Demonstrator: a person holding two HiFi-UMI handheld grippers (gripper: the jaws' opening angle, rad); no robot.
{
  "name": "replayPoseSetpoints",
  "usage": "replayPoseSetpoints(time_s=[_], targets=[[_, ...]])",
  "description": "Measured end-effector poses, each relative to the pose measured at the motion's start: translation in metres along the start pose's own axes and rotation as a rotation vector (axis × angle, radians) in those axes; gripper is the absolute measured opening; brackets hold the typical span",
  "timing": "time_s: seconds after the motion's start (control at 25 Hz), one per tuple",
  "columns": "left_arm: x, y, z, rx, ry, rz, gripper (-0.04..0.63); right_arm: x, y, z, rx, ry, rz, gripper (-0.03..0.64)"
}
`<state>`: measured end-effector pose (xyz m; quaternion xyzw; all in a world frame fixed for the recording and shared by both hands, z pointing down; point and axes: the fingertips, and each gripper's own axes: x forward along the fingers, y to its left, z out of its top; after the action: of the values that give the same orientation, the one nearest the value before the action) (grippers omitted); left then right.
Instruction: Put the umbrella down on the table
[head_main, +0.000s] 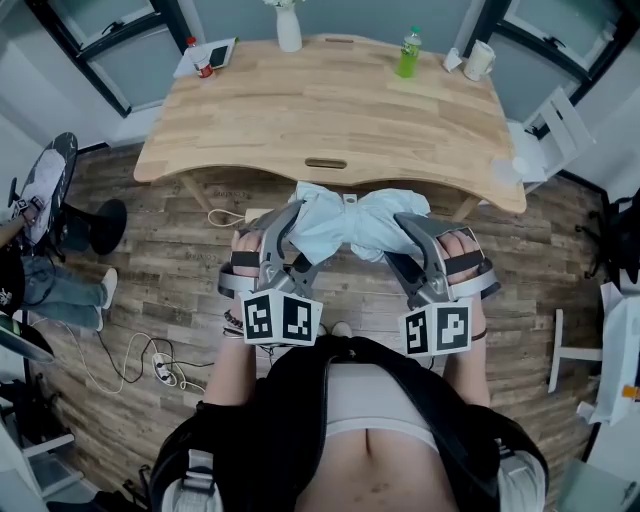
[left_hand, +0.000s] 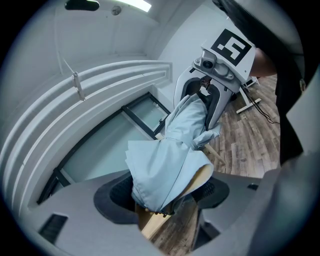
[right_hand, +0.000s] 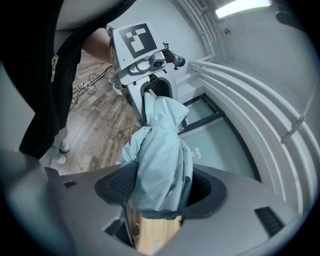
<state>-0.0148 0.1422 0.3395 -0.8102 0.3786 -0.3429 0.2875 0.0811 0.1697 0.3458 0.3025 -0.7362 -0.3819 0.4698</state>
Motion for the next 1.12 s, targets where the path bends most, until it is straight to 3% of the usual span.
replayPoseSetpoints(time_s=[0.64, 1.12], targets=[[0.007, -0.005, 0.007, -0.007, 0.031, 0.034, 0.305, 0.001, -0.001, -0.013, -0.028, -0.034, -0.003, 0.293], [0.046, 0.024, -0.004, 0.004, 0.011, 0.037, 0.305, 0.041, -0.027, -0.024, -0.028, -0.021, -0.019, 0.293]])
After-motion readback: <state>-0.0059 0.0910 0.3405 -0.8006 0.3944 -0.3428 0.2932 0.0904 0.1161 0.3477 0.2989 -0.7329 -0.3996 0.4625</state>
